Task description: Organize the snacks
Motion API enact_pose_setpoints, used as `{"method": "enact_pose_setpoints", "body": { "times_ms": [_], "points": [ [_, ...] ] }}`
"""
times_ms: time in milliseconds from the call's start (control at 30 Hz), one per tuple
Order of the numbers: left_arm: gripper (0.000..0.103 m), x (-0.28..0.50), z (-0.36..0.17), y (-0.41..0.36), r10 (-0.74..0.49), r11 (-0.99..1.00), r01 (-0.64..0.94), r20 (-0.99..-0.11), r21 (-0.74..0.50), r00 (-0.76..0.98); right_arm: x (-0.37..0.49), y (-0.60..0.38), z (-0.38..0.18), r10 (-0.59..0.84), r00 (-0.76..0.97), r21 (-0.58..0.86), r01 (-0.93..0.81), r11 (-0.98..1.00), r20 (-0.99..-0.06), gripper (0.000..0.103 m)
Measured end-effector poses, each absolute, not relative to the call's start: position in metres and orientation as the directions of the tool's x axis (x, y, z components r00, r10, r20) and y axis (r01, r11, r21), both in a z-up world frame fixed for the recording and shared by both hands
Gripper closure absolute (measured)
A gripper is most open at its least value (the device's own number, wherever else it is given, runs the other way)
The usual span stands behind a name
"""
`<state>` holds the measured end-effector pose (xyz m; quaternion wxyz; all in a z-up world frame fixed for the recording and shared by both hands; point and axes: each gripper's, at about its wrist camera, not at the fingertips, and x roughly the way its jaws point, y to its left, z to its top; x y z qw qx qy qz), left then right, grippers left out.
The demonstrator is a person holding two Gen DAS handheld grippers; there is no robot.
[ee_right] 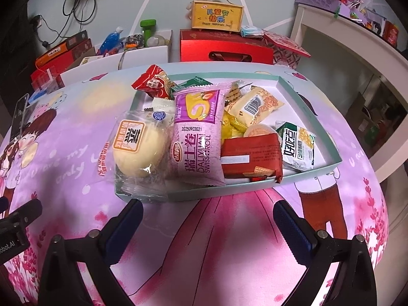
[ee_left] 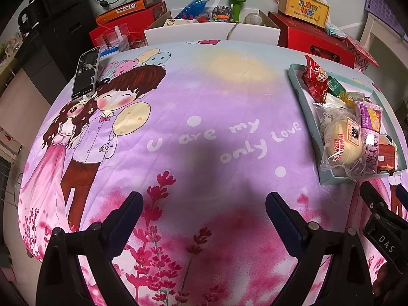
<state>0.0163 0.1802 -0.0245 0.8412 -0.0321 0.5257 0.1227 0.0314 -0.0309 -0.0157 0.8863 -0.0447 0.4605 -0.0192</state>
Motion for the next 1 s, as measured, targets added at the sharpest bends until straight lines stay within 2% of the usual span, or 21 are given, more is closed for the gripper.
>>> {"method": "enact_pose_setpoints", "body": {
  "times_ms": [1000],
  "points": [
    [0.006,0.0177,-0.0285,0.1798,0.181,0.965,-0.249,-0.897,0.083,0.404,0.0316,-0.0367,-0.0129,-0.083,0.582,-0.084,0.026,0.996,-0.809,0.000]
  ]
}}
